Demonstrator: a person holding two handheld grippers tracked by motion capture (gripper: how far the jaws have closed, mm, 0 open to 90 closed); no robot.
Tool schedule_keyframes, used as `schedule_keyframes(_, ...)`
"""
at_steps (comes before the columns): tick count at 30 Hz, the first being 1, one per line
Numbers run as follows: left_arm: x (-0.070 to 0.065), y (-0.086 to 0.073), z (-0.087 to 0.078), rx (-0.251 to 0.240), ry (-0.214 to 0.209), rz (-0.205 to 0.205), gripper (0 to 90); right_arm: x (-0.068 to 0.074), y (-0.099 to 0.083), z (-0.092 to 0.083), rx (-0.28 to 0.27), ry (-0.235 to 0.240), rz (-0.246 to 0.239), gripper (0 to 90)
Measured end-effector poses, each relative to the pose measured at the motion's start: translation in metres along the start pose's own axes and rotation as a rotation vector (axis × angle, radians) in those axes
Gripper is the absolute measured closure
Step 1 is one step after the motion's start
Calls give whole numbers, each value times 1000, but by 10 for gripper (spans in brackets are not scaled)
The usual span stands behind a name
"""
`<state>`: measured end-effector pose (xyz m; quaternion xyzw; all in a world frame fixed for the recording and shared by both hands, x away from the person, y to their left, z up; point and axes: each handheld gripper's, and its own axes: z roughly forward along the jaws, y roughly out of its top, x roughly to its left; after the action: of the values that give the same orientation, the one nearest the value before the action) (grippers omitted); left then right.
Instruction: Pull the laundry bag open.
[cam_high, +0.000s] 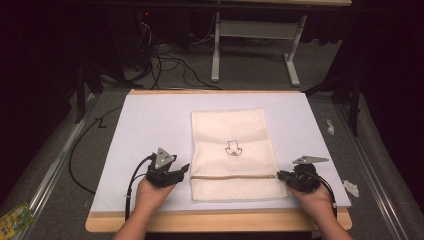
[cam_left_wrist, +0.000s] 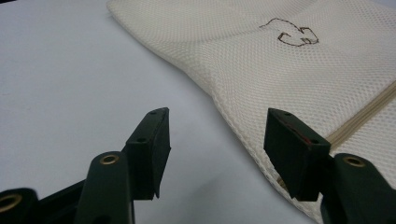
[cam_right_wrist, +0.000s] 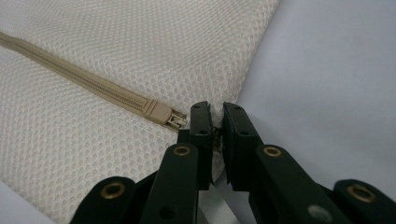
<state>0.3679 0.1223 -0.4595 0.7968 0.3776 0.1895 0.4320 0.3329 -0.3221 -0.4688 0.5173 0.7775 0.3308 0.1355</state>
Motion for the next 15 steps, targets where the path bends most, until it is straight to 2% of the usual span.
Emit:
schedule_keyframes(3, -1, 0, -1, -15, -4, 10, 419, 2, 1, -1, 2, -10, -5, 853)
schedule_keyframes(4, -1, 0, -1, -22, -15, 7, 420, 3, 1, -2, -7, -14, -19, 855)
schedule_keyframes(6, -1, 0, -1, -25, -35, -9, 420, 3, 2, -5, -21, -10, -17, 854)
schedule_keyframes(9, -3, 1, 0, -25, -40, -20, 415, 3, 2, -8, -39, -3, -16, 854)
schedule_keyframes(12, -7, 2, 1, -34, -45, -14, 417, 4, 4, -14, -59, -3, -27, 855)
schedule_keyframes(15, -17, 6, 1, -39, -60, 17, 417, 7, 6, -22, -105, -3, -29, 858)
